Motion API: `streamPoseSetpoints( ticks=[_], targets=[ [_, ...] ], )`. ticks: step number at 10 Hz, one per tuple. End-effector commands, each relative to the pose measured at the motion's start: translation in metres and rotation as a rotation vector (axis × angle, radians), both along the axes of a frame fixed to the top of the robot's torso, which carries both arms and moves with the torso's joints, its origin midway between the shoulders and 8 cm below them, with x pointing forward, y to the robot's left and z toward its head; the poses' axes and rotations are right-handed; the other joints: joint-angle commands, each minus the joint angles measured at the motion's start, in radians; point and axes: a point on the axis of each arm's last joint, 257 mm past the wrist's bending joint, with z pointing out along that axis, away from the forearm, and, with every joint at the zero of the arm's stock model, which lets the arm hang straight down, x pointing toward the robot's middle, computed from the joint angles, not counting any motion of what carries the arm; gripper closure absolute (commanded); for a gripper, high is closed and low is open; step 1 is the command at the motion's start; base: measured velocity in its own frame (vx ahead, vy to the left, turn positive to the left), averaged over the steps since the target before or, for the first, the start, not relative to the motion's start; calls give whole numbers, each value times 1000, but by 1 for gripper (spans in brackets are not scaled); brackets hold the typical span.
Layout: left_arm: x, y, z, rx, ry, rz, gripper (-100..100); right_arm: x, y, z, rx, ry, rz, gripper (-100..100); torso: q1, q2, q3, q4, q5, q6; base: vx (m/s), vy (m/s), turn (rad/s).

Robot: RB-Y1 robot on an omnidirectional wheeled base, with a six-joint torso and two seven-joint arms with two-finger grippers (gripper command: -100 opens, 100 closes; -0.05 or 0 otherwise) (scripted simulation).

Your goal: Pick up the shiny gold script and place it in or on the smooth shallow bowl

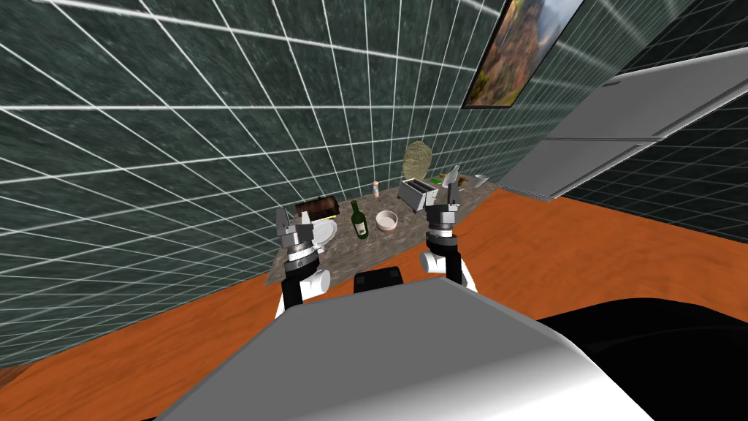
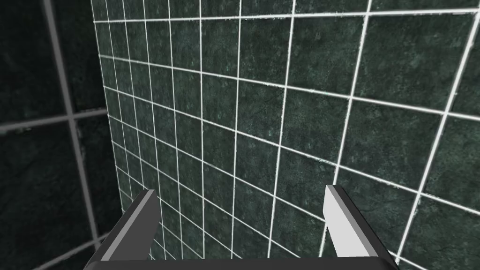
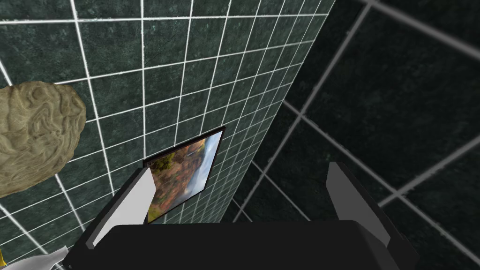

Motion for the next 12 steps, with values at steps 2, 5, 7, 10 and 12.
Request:
streamPoseSetpoints(
  ticks=[2, 5, 7, 10, 12],
  targets=[
    [8, 0, -6, 37, 29, -34, -100, 0, 0, 0, 0, 0, 0, 0, 0, 3, 2, 1, 0, 0, -92, -4, 0],
    [28, 8, -20, 65, 94, -78, -100, 0, 0, 0, 0, 0, 0, 0, 2, 10, 6, 2, 0, 0, -149, 16, -30],
    [46, 20, -30, 67, 148, -99, -100, 0, 0, 0, 0, 0, 0, 0, 4, 9, 5, 2, 1, 0, -132, 53, -75],
    [66, 39, -41, 51, 208, -112, -100, 0, 0, 0, 0, 0, 0, 0, 3, 5, 3, 1, 1, 0, -77, 46, -55],
    [79, 51, -50, 35, 252, -113, -100, 0, 0, 0, 0, 0, 0, 0, 3, 4, 3, 1, 1, 0, -67, 35, -62]
  ],
)
